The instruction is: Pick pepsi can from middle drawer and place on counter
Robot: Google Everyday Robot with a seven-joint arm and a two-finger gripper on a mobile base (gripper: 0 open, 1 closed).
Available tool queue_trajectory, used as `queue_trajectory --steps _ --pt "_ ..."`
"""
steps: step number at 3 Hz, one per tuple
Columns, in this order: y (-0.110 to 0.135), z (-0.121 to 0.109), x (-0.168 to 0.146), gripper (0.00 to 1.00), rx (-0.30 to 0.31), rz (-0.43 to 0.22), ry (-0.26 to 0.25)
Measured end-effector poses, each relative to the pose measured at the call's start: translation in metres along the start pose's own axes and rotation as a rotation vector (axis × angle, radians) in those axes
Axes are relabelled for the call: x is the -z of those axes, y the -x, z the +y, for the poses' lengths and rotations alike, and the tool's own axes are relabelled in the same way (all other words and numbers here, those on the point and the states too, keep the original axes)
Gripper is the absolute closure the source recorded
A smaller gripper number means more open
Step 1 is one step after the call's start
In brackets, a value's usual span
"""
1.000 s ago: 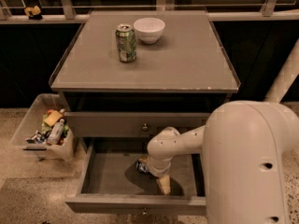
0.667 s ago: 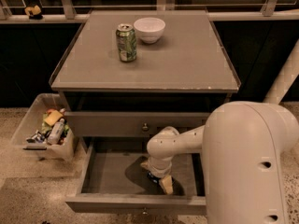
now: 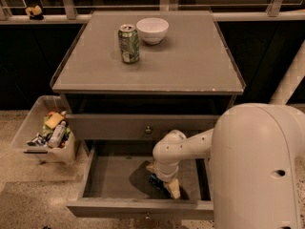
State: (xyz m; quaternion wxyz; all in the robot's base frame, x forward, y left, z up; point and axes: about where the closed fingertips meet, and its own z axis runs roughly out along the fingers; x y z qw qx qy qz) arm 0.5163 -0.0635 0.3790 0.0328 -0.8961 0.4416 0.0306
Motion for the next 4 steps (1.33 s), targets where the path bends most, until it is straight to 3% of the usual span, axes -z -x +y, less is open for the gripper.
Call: queue_trajectory --steps 1,2,3,4 --pt "-0.0068 0.0202 -0.0113 0.00 0.027 -0.015 -0.015" --pt "-0.0081 0.0216 -0.0115 0.00 0.029 -0.016 -0.017" --pt "-0.0081 0.0216 -0.0115 0.17 0.029 -0.016 -0.017" --pt "-0.0081 0.0216 -0.0115 0.41 0.029 -0.016 -0.017"
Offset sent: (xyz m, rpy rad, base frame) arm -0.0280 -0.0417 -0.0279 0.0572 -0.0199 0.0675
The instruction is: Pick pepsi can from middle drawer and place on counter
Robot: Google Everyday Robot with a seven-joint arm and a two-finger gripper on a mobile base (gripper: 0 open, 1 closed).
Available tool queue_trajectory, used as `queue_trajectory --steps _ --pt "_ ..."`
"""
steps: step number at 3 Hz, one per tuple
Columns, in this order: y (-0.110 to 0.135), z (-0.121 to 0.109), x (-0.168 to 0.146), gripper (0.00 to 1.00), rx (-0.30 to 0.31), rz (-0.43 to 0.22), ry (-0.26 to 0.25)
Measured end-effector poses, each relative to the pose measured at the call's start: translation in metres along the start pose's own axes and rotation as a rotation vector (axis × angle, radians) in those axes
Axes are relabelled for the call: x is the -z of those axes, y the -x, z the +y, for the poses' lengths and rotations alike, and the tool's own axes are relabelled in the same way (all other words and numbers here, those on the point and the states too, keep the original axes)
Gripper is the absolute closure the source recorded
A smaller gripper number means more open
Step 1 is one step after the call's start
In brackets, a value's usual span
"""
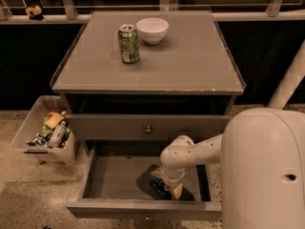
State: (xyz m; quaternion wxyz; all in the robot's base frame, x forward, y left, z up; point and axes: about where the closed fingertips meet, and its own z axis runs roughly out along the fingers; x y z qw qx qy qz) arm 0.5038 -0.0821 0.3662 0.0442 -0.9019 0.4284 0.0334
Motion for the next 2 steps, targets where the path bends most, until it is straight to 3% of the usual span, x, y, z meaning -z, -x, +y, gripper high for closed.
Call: queue_trajectory --steps 2 --pt "0.0001 0.0002 -0.0002 0.88 -0.001 -0.001 0.001"
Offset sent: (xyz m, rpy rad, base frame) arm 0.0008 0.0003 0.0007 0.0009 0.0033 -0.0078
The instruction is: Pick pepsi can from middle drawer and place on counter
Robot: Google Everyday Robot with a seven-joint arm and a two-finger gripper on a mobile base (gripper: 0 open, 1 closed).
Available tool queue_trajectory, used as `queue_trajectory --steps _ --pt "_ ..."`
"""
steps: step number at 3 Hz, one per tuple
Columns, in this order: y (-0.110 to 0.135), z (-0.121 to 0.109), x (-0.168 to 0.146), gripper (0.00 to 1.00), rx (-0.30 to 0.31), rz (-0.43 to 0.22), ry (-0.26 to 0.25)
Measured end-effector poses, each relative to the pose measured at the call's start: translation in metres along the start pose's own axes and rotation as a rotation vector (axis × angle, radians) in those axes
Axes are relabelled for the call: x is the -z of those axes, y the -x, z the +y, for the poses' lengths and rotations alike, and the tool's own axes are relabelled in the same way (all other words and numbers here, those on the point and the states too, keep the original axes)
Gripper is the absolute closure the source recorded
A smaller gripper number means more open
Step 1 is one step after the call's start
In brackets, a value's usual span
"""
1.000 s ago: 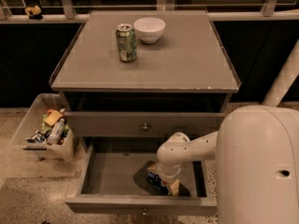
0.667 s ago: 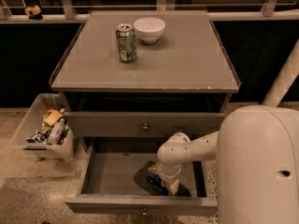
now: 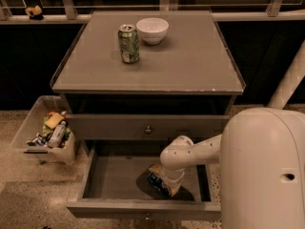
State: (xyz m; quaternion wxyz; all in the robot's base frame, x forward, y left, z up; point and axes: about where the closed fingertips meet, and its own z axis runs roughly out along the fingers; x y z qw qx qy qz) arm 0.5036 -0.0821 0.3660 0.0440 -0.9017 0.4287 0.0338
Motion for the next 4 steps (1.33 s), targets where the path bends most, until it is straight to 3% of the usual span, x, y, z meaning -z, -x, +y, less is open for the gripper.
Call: queue_trajectory --steps 1,3,4 --pt "0.004 -0.016 0.015 1.00 -0.031 0.035 0.020" --pt "0.043 -0.091 0.098 1.00 -0.044 0.226 0.124" --pt "0.048 -0.089 0.101 1.00 -0.031 0.249 0.165"
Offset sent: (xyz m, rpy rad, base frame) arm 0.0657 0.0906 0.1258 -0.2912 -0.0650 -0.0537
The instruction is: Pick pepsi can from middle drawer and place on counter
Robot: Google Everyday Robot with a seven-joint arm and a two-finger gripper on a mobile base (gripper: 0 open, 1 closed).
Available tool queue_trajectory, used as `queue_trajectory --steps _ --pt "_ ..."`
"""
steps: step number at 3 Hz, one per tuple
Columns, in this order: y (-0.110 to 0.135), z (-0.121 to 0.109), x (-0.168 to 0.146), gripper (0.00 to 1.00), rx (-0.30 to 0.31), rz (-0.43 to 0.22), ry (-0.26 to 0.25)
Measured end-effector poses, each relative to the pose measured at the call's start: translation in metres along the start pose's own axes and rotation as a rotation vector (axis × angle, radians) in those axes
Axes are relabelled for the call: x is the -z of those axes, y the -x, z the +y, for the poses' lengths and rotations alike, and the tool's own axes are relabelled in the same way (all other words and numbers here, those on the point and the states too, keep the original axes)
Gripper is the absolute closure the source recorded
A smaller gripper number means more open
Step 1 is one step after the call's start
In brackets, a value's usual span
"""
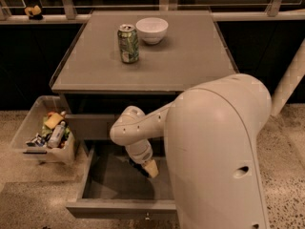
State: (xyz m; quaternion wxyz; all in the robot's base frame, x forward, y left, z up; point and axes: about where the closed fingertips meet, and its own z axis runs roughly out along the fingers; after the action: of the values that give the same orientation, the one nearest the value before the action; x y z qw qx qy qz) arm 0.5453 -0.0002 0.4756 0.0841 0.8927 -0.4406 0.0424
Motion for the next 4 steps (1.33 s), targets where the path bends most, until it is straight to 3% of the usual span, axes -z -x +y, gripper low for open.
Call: queue_trajectory --steps 1,2,3,4 --pt "0.000 0.000 0.000 1.00 0.000 0.000 0.000" --pt "-0.007 0.010 0.018 1.00 -0.038 0.045 -0.004" --pt "-0.004 0.031 0.065 1.00 -0.087 0.161 0.003" --pt "0.006 0.067 0.118 1.00 -0.148 0.302 -0.015"
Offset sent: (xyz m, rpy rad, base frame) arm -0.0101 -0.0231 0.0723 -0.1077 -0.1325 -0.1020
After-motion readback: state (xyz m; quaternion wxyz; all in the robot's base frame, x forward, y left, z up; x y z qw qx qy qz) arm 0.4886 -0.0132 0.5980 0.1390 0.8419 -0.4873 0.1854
